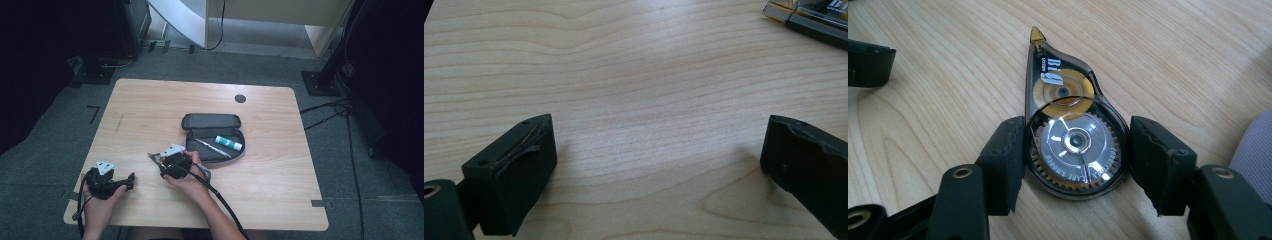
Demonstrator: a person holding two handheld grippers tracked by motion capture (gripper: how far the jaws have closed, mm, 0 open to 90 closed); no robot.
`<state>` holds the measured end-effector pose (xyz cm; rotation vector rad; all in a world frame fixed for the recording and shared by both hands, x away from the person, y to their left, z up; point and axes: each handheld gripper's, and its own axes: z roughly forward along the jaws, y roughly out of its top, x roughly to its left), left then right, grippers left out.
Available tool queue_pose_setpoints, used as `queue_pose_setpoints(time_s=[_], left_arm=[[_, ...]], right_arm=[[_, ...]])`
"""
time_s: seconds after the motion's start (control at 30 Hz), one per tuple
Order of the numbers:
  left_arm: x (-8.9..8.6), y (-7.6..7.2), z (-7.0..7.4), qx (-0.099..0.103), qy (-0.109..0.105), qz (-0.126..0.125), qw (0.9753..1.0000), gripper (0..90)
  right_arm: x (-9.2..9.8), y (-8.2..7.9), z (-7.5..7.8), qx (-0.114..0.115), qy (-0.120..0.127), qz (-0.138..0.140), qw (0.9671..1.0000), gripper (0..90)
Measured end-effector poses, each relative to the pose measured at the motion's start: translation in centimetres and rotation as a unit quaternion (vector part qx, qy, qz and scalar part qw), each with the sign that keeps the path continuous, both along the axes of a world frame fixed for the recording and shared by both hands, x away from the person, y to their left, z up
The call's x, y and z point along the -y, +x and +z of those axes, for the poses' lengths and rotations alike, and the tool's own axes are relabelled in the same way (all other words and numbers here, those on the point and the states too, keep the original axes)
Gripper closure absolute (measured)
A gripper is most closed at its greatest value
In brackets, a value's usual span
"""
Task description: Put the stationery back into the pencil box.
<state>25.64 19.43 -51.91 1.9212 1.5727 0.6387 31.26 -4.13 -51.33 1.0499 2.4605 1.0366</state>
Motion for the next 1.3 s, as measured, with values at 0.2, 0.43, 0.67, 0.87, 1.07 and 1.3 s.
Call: queue_pose_setpoints(time_s=[0.2,0.43,0.67,0.87,1.07,1.3], left_arm=[[0.0,0.0,0.0,0.0,0.0,0.0,1.0,1.9],[0.0,0.0,0.0,0.0,-0.001,0.0,1.0,1.9],[0.0,0.0,0.0,0.0,-0.001,0.0,1.0,1.9],[0.0,0.0,0.0,0.0,-0.001,0.001,1.0,1.9],[0.0,0.0,0.0,0.0,-0.001,0.0,1.0,1.8],[0.0,0.0,0.0,0.0,0.0,0.0,1.0,1.9]], right_arm=[[0.0,-0.4,0.1,0.0,-0.004,0.011,0.9999,41.7],[0.6,-0.8,0.8,0.008,0.016,0.015,0.9997,41.8],[1.5,-1.5,2.6,0.023,0.024,0.02,0.9993,41.9],[2.1,-1.8,3.5,0.034,0.023,0.028,0.9988,41.9],[2.9,-2.1,4.3,0.042,0.024,0.033,0.9983,41.9],[3.9,-2.2,5.1,0.048,0.027,0.031,0.998,41.9]])
